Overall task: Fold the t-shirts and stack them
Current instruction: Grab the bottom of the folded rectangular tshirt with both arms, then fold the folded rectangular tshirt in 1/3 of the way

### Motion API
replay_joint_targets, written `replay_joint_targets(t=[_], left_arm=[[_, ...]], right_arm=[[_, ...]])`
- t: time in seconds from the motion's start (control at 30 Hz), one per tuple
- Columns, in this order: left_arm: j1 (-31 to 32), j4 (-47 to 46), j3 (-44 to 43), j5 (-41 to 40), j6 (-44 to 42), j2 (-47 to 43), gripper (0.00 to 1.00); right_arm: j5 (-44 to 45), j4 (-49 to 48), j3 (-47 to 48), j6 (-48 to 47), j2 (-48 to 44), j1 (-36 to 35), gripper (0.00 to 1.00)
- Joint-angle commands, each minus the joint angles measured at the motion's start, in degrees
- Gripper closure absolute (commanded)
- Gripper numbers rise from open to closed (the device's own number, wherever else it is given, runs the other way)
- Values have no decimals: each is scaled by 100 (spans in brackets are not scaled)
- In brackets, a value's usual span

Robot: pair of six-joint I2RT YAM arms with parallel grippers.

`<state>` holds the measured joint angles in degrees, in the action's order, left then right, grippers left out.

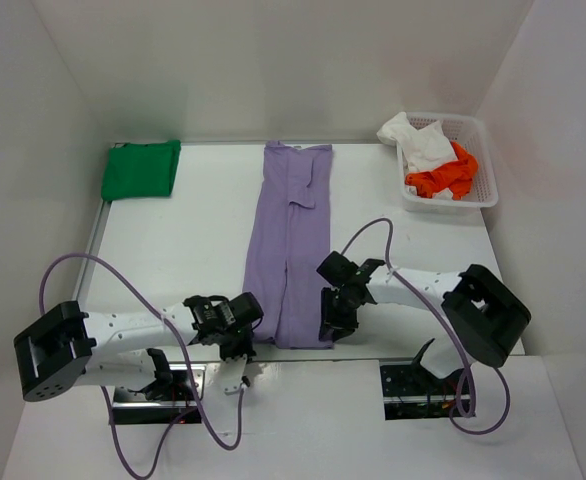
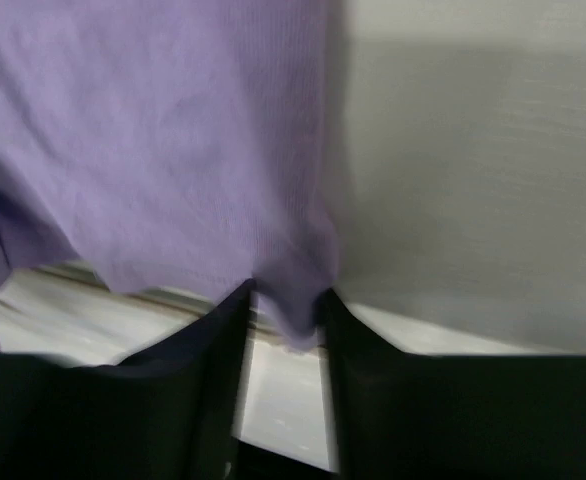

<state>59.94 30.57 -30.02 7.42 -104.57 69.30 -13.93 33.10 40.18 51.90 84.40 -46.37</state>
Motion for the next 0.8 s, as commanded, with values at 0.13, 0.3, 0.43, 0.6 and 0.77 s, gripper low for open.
replay_joint_targets(t=[0.13,0.3,0.43,0.6,0.77], left_arm=[[26,-164,-398,568,989,75,100],[-368,-445,-899,568,2551,75,100],[-921,-508,-1418,515,3257,75,100],[-2020,-1192,-1972,462,3620,426,100],[-2583,-1895,-2359,462,3760,1067,100]], right_arm=[[-136,-226,156,-311,164,-39,100],[93,432,964,-662,112,-39,100],[145,811,1562,-1014,59,470,100],[-135,786,2282,-1700,59,1586,100],[-128,838,3433,-2298,1129,1982,100]])
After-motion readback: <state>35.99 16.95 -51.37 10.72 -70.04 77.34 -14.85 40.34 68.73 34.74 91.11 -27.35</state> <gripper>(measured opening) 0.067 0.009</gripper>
